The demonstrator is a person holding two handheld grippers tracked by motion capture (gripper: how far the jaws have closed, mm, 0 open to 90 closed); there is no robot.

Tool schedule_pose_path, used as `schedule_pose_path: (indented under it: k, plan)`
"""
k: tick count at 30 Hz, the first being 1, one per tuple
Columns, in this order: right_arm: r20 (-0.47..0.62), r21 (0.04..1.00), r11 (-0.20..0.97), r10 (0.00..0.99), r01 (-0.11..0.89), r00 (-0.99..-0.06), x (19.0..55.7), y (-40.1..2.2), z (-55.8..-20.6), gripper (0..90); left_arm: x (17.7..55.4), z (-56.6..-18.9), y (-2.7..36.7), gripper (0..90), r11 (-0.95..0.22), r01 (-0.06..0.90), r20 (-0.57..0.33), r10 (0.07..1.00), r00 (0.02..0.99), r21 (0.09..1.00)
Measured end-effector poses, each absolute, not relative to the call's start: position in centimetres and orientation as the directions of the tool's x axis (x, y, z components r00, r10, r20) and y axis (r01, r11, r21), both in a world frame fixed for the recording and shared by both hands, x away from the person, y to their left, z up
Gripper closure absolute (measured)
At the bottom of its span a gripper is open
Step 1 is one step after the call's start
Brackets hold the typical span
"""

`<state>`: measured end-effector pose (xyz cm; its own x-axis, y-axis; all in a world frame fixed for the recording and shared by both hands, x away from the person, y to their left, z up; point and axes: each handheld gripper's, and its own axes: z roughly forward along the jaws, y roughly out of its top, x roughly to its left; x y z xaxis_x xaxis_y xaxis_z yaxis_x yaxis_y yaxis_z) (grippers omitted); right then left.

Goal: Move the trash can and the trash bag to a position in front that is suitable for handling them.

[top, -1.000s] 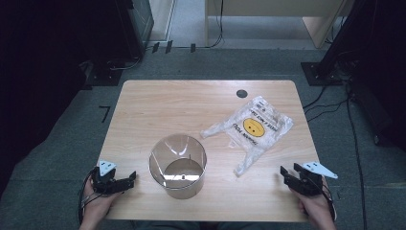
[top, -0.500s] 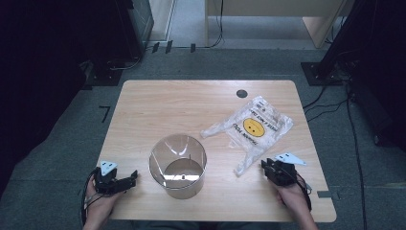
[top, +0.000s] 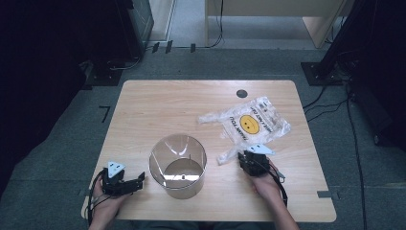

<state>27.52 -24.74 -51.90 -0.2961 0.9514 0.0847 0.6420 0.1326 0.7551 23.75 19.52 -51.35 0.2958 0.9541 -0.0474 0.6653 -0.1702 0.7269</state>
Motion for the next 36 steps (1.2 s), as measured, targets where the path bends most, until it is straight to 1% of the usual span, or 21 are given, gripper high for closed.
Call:
schedule_pose_path:
  k: [1,3,5,6,7,8,11,12,13,14,16,18,22,25,28,29,31,33,34,35,36]
  plan:
    - [0.083,0.757,0.135,0.951,0.640,-0.298,27.8,-24.4,-51.9,71.1,23.7,-51.3,19.2,7.7,-0.155,0.664,-0.059,0.956,0.289,0.731]
    - [0.096,0.770,0.100,0.958,0.630,-0.270,28.1,-23.6,-51.8,70.9,23.7,-51.0,18.5,13.2,-0.121,0.671,-0.079,0.962,0.261,0.732]
    - [0.123,0.790,0.065,0.957,0.610,-0.261,27.7,-22.7,-51.6,70.5,23.6,-50.7,17.7,14.7,-0.128,0.668,-0.087,0.957,0.278,0.733]
    - [0.123,0.800,0.068,0.954,0.596,-0.274,27.3,-22.1,-51.5,70.0,23.5,-50.5,17.2,17.6,-0.123,0.660,-0.090,0.956,0.279,0.741]
    - [0.129,0.819,0.068,0.946,0.570,-0.298,26.3,-20.9,-51.3,69.9,23.4,-50.3,16.8,27.3,-0.114,0.653,-0.096,0.956,0.277,0.749]
    - [0.129,0.819,0.068,0.946,0.570,-0.298,26.3,-20.9,-51.3,69.9,23.3,-50.1,16.4,27.3,-0.112,0.647,-0.105,0.952,0.287,0.754]
    - [0.144,0.834,0.071,0.930,0.547,-0.339,24.8,-18.8,-51.0,69.1,23.0,-49.8,14.9,35.9,-0.112,0.630,-0.125,0.940,0.319,0.769]
    - [0.148,0.837,0.073,0.924,0.543,-0.352,24.3,-18.2,-50.9,68.6,22.8,-49.7,14.4,36.8,-0.115,0.623,-0.119,0.939,0.322,0.773]
    - [0.140,0.844,0.089,0.916,0.529,-0.376,23.6,-16.9,-50.7,67.6,22.5,-49.6,13.6,46.0,-0.115,0.612,-0.103,0.945,0.310,0.782]
    - [0.140,0.844,0.089,0.916,0.529,-0.376,23.6,-16.9,-50.7,67.6,22.5,-49.6,13.6,46.7,-0.115,0.612,-0.103,0.945,0.310,0.782]
    - [0.133,0.851,0.097,0.911,0.516,-0.391,23.1,-16.1,-50.4,65.7,22.6,-49.4,13.3,46.8,-0.112,0.612,-0.110,0.943,0.314,0.783]
    - [0.110,0.855,0.108,0.918,0.507,-0.381,22.8,-15.8,-50.1,64.4,22.6,-49.4,12.8,47.8,-0.110,0.610,-0.109,0.944,0.310,0.784]
    - [0.116,0.853,0.084,0.932,0.515,-0.345,22.8,-16.8,-50.0,64.4,22.6,-49.6,11.6,50.7,-0.105,0.604,-0.112,0.944,0.310,0.790]
    - [0.125,0.854,0.071,0.934,0.516,-0.336,22.8,-17.4,-50.1,64.4,22.7,-49.8,10.5,50.3,-0.107,0.604,-0.112,0.943,0.314,0.790]
    - [0.109,0.858,0.090,0.930,0.506,-0.350,22.8,-18.5,-50.1,63.8,22.9,-49.8,9.8,47.1,-0.140,0.591,-0.095,0.933,0.348,0.794]
    - [0.101,0.861,0.102,0.926,0.498,-0.363,23.0,-19.5,-50.0,60.8,23.2,-49.7,10.0,40.0,-0.187,0.561,-0.063,0.916,0.395,0.807]
    - [0.097,0.860,0.104,0.928,0.500,-0.360,23.6,-21.1,-49.7,59.0,23.3,-49.6,10.4,35.3,-0.198,0.550,-0.053,0.912,0.407,0.811]
    - [0.052,0.873,0.103,0.952,0.477,-0.301,24.6,-23.3,-49.3,58.7,23.8,-49.6,11.8,33.4,-0.182,0.547,-0.057,0.919,0.391,0.817]
    - [0.057,0.876,0.076,0.964,0.477,-0.259,25.2,-24.6,-49.1,58.7,24.4,-49.9,13.6,31.7,-0.162,0.567,-0.066,0.931,0.360,0.808]
    - [0.063,0.876,0.051,0.974,0.479,-0.219,25.9,-25.9,-48.9,58.7,24.4,-49.9,13.6,30.1,-0.162,0.567,-0.066,0.931,0.360,0.808]
    - [0.058,0.876,0.037,0.982,0.481,-0.181,26.6,-27.1,-48.8,58.6,24.9,-50.4,15.4,29.0,-0.146,0.588,-0.070,0.942,0.329,0.795]
